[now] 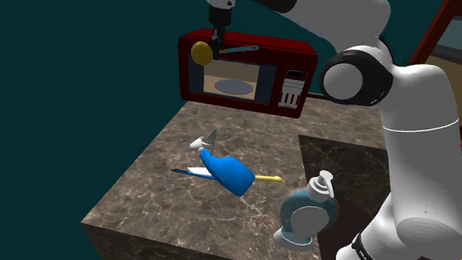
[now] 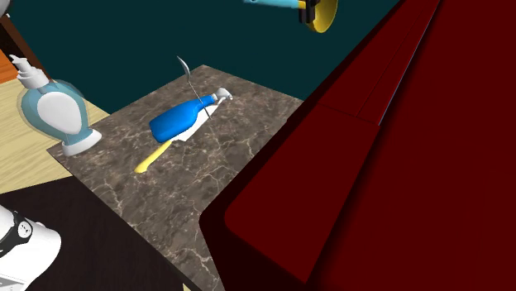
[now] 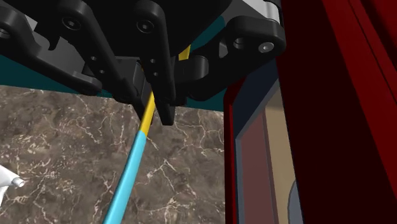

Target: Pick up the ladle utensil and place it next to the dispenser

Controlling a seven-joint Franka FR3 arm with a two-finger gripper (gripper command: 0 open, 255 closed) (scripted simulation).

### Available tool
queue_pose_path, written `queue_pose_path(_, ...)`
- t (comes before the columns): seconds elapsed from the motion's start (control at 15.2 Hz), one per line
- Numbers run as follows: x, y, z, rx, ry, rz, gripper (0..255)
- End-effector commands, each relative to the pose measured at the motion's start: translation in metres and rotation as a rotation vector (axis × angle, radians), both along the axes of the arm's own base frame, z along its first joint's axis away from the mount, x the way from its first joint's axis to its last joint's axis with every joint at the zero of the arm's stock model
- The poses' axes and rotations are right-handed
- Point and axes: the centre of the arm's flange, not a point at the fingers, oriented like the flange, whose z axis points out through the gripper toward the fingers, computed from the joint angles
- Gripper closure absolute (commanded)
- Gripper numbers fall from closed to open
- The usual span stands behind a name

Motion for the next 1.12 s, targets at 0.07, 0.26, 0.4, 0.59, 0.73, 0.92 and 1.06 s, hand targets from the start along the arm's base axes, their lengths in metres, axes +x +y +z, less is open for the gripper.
queue_pose_path(0.07, -0.021, 0.016, 0.004, 0.000, 0.001, 0.000, 255)
queue_pose_path(0.26, -0.052, 0.040, 0.004, 0.000, 0.001, 0.000, 255)
queue_pose_path(0.4, -0.073, 0.056, 0.004, 0.000, 0.001, 0.000, 255)
queue_pose_path(0.59, -0.104, 0.081, 0.004, 0.000, 0.001, 0.000, 255)
queue_pose_path(0.73, -0.124, 0.097, 0.004, 0.000, 0.001, 0.000, 255)
queue_pose_path(0.92, -0.155, 0.122, 0.004, 0.000, 0.001, 0.000, 255)
queue_pose_path(1.06, -0.176, 0.138, 0.004, 0.000, 0.001, 0.000, 255)
